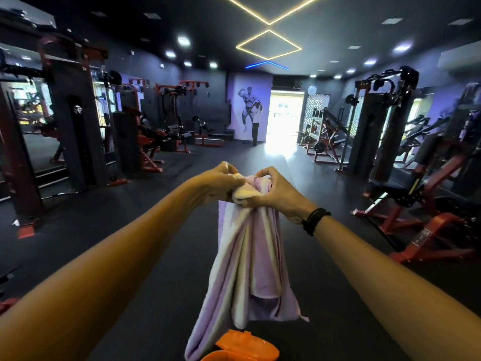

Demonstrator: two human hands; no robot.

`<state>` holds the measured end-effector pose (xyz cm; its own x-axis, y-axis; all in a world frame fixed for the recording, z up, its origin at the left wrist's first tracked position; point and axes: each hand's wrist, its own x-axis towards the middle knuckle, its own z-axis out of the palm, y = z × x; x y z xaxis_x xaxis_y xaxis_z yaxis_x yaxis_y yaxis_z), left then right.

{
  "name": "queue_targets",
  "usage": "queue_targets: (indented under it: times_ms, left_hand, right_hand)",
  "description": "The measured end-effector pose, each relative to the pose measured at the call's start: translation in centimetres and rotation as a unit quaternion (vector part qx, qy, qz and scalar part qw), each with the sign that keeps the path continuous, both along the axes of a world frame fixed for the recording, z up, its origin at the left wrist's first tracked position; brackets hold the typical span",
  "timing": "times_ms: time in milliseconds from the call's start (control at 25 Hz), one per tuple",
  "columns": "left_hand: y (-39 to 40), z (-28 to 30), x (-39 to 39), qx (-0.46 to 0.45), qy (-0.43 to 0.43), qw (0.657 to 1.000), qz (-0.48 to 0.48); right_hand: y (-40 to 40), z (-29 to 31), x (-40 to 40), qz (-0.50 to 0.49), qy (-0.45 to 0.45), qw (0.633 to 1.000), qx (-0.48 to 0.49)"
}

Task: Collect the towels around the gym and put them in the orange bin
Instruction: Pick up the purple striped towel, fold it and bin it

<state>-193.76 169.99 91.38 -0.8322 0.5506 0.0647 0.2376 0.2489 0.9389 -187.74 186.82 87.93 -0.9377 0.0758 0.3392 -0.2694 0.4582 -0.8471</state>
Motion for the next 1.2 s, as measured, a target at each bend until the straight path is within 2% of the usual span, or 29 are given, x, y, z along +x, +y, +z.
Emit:
queue_targets:
  times_ms: [80,160,240,280,320,440,560,640,720,840,920,1040,1120,1200]
  left_hand:
    - [-0.1,-0.3,-0.2,0.062,-0.018,0.996,-0.069]
    - [-0.8,-0.5,-1.0,0.083,0.088,0.991,-0.065]
    - [-1.6,-0.6,-2.0,0.007,0.25,0.968,0.016]
    - [-1.8,-0.6,-2.4,-0.035,0.295,0.954,0.039]
    - [-1.9,-0.6,-2.5,-0.059,0.297,0.953,0.034]
    - [-1.3,-0.1,-1.6,-0.065,0.213,0.975,-0.012]
    - [-0.4,0.6,-1.1,-0.025,0.21,0.974,0.077]
    - [0.1,1.2,-0.8,0.019,0.192,0.975,0.113]
    - [0.2,2.1,-0.8,0.07,0.148,0.975,0.148]
    - [-0.7,3.4,-1.0,0.123,0.088,0.969,0.195]
    - [-1.5,3.5,-1.3,0.159,0.045,0.963,0.213]
    - [-3.0,3.0,-1.6,0.196,-0.021,0.953,0.232]
    - [-4.7,2.8,-2.2,0.164,-0.041,0.956,0.24]
    - [-6.5,2.4,-2.6,0.099,-0.057,0.968,0.225]
  right_hand:
    - [0.6,-0.3,-0.2,-0.035,0.042,0.998,-0.04]
    - [1.8,-0.3,-0.2,-0.019,0.067,0.989,-0.13]
    - [2.8,0.2,0.3,0.016,0.06,0.975,-0.212]
    - [3.1,0.3,0.5,0.037,0.055,0.968,-0.242]
    - [3.3,0.4,0.7,0.059,0.051,0.961,-0.266]
    - [3.4,0.5,1.4,0.096,0.064,0.953,-0.278]
    - [3.3,0.6,2.3,0.094,0.056,0.967,-0.23]
    - [3.0,-0.2,2.9,0.089,-0.005,0.988,-0.123]
    - [3.0,-1.8,3.3,0.069,-0.089,0.993,-0.047]
    - [4.2,-3.8,3.3,0.106,-0.194,0.975,-0.004]
    - [4.5,-4.3,3.4,0.141,-0.225,0.964,0.024]
    - [4.1,-3.7,4.4,0.114,-0.211,0.969,-0.06]
    - [4.7,-3.1,4.7,0.092,-0.186,0.973,-0.105]
    - [5.5,-2.4,4.5,0.05,-0.202,0.975,-0.076]
